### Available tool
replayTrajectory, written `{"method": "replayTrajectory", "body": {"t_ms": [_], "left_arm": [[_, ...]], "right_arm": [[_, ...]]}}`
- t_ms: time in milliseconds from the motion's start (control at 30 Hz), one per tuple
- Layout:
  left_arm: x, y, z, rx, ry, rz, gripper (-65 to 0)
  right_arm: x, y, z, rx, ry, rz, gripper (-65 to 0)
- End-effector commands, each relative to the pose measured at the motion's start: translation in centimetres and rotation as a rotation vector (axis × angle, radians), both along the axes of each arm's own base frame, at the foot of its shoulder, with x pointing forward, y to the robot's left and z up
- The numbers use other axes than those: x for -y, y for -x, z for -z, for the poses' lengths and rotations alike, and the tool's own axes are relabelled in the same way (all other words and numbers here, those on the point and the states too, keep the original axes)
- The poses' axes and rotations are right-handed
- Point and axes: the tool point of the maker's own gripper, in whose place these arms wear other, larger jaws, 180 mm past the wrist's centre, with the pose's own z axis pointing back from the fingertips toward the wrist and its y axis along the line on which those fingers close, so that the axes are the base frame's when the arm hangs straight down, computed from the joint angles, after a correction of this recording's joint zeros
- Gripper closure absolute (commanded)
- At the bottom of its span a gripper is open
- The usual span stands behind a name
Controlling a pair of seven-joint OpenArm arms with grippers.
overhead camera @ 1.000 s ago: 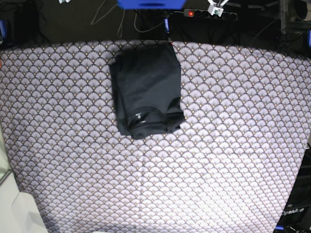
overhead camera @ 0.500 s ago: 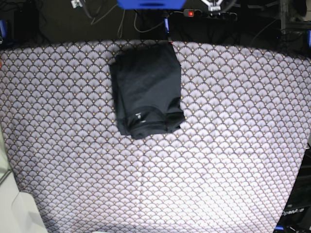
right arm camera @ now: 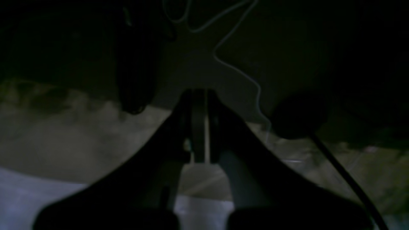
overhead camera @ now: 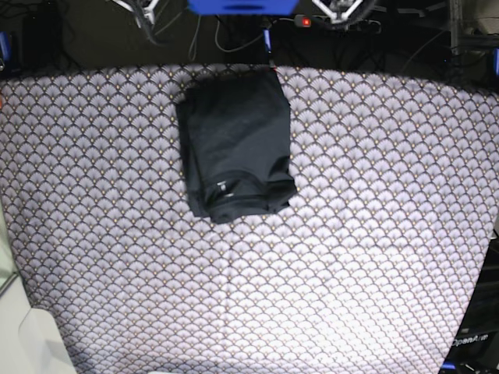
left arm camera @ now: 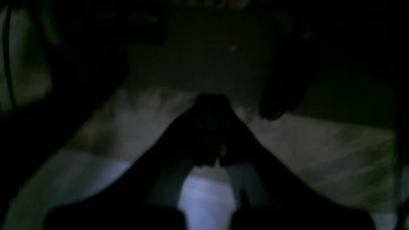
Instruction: Fold the T-shirt properly
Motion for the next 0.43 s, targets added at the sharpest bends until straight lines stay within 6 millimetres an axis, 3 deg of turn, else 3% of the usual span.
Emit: {"method": "replayTrajectory", "body": {"t_ms": [0,400], "left_arm": [[-0.3,-0.2,0.0,0.010,-0.010,0.008,0.0],[0.0,-1.6,0.0,0.031,-0.001,0.009,0.0]], "right_arm": [[1.1,-0.3,-0.1,0.016,0.048,-0.003,0.0],[-0.7,-0.4,0.1,0.020,0.030,0.000,0.0]]}}
